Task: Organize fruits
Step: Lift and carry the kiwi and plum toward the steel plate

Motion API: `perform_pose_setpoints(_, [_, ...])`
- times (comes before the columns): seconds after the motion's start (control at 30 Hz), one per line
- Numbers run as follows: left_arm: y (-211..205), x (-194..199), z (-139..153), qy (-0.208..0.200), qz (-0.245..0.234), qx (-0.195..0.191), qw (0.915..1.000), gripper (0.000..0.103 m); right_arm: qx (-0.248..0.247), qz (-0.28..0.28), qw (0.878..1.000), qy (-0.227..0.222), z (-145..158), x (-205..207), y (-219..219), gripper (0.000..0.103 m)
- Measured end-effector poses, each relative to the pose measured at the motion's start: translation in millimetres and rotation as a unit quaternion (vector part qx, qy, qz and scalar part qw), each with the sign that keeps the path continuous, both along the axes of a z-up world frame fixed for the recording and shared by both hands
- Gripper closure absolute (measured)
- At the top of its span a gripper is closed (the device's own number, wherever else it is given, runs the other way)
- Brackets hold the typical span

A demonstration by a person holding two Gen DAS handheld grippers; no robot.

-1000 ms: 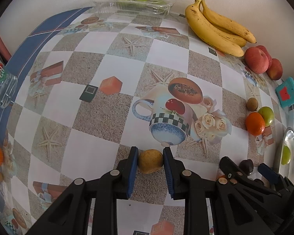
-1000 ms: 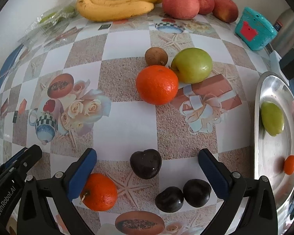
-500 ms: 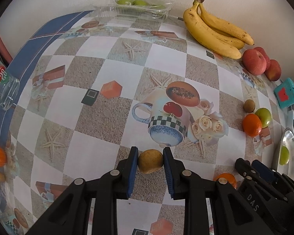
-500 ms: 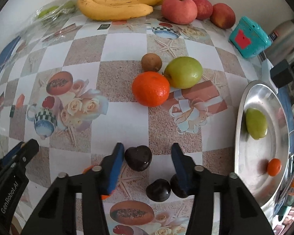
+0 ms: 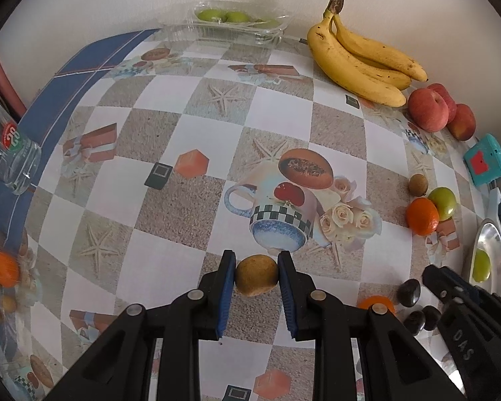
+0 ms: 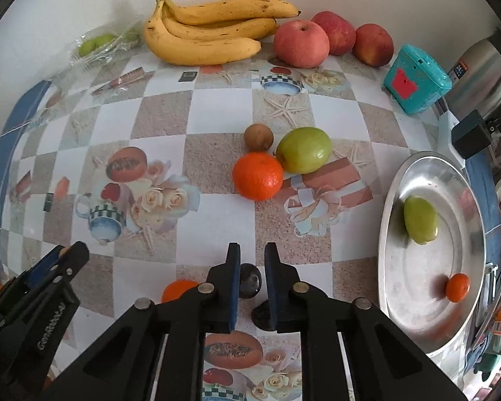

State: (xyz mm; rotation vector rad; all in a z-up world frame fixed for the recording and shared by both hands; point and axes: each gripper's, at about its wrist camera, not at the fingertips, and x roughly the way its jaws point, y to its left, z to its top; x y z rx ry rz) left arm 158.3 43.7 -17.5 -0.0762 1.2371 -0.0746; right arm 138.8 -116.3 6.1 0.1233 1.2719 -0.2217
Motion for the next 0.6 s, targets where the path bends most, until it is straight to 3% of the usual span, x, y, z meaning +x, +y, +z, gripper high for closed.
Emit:
perform_pose_setpoints(0.27, [-0.2, 1.5, -1.6, 0.003, 0.001, 0.001, 1.0000, 0.075, 0.021, 0.007, 0.999, 0.025, -26.2, 5.4, -4.7, 0.086])
perform_pose_setpoints(0.4, [-0.1, 1.7, -1.8, 0.004, 0.000, 0.002, 1.0000, 0.075, 0.036, 0.002, 0.999, 0.025, -30.7, 6.8, -7.0, 0.071])
perform_pose_setpoints(0.6, [-0.9, 1.5, -2.7, 0.004, -0.001, 0.003, 1.0000, 0.075, 0.046, 0.002, 0.999, 0.028, -34.3, 8.3, -7.1, 0.068])
